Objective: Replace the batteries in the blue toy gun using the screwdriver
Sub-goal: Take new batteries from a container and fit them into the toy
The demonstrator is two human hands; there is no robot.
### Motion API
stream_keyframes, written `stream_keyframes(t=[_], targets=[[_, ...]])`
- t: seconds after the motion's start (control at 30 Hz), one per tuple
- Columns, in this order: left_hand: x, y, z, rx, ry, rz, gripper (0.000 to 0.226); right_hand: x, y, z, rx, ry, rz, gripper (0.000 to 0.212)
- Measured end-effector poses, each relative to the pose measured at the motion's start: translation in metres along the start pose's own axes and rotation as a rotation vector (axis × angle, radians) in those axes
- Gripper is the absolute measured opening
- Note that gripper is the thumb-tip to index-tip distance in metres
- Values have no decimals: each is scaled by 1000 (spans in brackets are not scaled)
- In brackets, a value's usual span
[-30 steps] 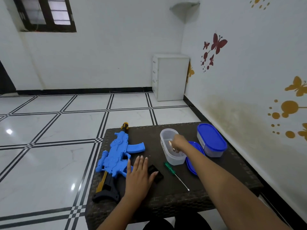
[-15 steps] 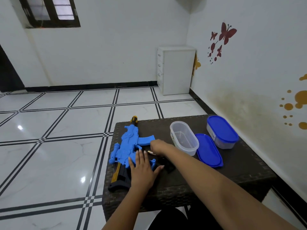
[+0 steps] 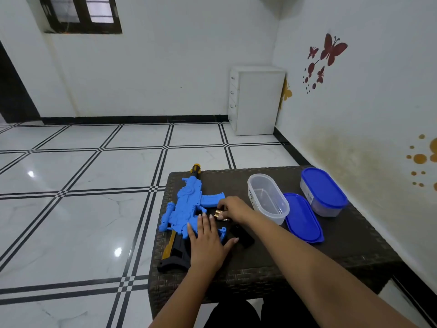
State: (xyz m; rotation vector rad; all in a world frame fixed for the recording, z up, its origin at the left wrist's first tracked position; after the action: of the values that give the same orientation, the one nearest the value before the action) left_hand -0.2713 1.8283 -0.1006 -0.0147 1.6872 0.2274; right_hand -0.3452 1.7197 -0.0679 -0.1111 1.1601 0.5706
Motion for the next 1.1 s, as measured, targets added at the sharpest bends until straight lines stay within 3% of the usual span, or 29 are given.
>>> stream_keyframes(t=[0.07,0.17,0.37,0.47,0.53,0.6,0.67,0.73,0.8,0.87,1.0,1.1], targets=[[-1,1,0,-4,3,-4,137,0,1,-5,28,-39,-49,36],[-1,3,1,-11,-6,-5,100,1,5,-8,53,-69,-96,35],[-3,3,1,-35,-8,21,97,-14,30,-3,-14,-91,-137,40],[-5,3,2,-29,-2,40,102,-42,67,-11,-26,-245,-413,32],[-9,4,2,-26,16,46,104,-61,97,-37,71,-317,-658,28],[-12,5,0,-22,34,44,97,-67,121,-75,235,-309,-755,28],[-15,4,-5,-14,49,23,88,-55,125,-109,414,-154,-552,32],[-20,2,-17,8,69,9,84,-33,126,-131,550,-30,-239,55],[-24,-1,-30,42,79,-19,80,-17,127,-141,606,22,-67,79],[-28,-3,-42,74,79,-25,79,-14,124,-146,586,95,-54,78],[-28,-8,-57,130,123,4,77,-30,119,-137,480,246,-81,54],[-30,-13,-64,161,200,23,72,-64,126,-132,465,242,-368,30]])
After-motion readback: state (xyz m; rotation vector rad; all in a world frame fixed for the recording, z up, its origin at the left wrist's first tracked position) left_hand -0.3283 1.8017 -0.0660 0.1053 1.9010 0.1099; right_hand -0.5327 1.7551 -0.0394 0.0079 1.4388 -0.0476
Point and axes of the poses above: each hand's wrist, its own y-axis away from the middle knuckle, its own x-axis out of the palm, z = x × y, the point moved 4 cm from there along -y, towards the middle knuckle, and after that the axes turned 2 degrees about z, right-handed, at the moved point
